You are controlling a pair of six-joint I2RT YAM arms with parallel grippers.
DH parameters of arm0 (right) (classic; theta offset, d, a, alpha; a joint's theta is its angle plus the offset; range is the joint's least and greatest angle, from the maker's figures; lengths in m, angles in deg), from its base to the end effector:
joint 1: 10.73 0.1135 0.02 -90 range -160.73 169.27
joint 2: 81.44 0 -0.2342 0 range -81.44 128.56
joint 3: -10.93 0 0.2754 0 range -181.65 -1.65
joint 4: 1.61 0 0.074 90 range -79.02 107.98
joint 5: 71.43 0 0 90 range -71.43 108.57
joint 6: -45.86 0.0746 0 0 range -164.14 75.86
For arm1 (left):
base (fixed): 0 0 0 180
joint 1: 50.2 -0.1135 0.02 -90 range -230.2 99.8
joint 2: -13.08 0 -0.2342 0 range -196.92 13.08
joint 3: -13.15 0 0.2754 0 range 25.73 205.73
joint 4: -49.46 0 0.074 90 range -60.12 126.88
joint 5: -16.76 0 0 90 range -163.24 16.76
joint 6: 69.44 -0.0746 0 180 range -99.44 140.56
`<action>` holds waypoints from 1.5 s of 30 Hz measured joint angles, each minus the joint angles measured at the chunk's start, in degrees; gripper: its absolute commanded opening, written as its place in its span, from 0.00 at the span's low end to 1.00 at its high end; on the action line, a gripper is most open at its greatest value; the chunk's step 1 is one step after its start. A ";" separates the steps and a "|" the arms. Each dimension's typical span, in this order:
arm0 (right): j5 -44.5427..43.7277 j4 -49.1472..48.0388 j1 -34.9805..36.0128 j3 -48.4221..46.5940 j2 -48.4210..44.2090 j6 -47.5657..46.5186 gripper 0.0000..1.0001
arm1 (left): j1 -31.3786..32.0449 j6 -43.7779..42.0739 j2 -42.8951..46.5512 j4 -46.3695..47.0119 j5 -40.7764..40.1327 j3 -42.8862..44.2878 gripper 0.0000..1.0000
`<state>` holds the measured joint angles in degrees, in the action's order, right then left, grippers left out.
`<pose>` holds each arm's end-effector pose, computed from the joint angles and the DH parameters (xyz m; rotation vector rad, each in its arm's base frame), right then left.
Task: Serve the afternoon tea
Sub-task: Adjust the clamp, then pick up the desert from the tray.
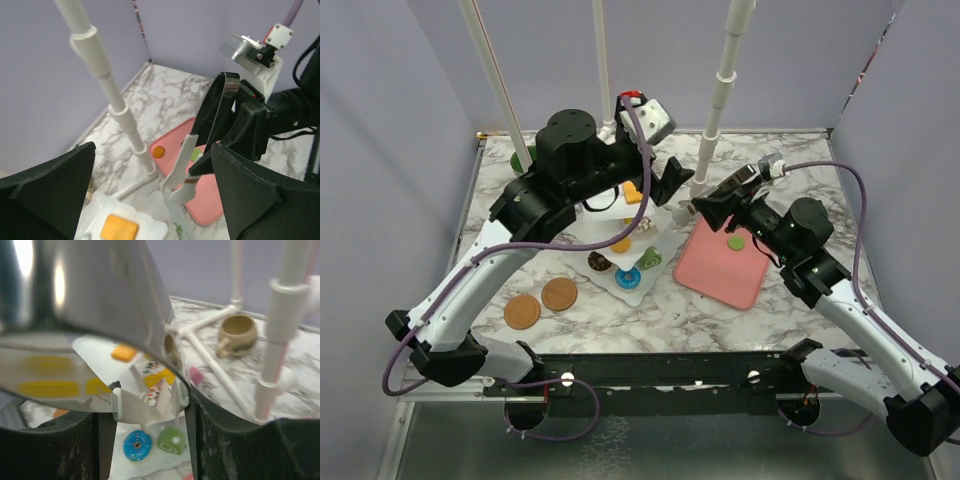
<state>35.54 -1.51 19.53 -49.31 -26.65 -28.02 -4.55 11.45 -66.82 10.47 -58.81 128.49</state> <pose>0.2515 0.1719 0.3446 -0.4351 1.4810 0.8675 0.2309 -0.2628 0.4947 0.9414 1.3870 -0.6906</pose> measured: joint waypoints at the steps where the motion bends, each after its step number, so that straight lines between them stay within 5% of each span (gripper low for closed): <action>1: -3.43 0.52 0.02 0.90 -0.90 -0.61 0.52 | 0.13 -0.74 0.98 -0.33 -1.66 0.15 0.99; 8: -21.42 3.65 -0.02 6.80 -4.09 -2.29 0.52 | 0.13 -4.76 6.49 -3.17 -12.28 1.73 0.99; 20: -44.44 2.01 -0.09 14.16 -0.17 -2.43 0.60 | 0.11 -10.34 13.29 -7.02 -22.21 -9.66 0.99; 45: -56.00 -14.08 -0.11 21.97 15.54 2.38 0.63 | 0.13 -11.67 16.90 -13.79 -25.77 -11.23 0.99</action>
<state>-20.46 -15.59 19.42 -27.35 -11.11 -25.64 -4.42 -0.22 -49.92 -3.33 -84.58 117.26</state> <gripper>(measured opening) 0.638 0.991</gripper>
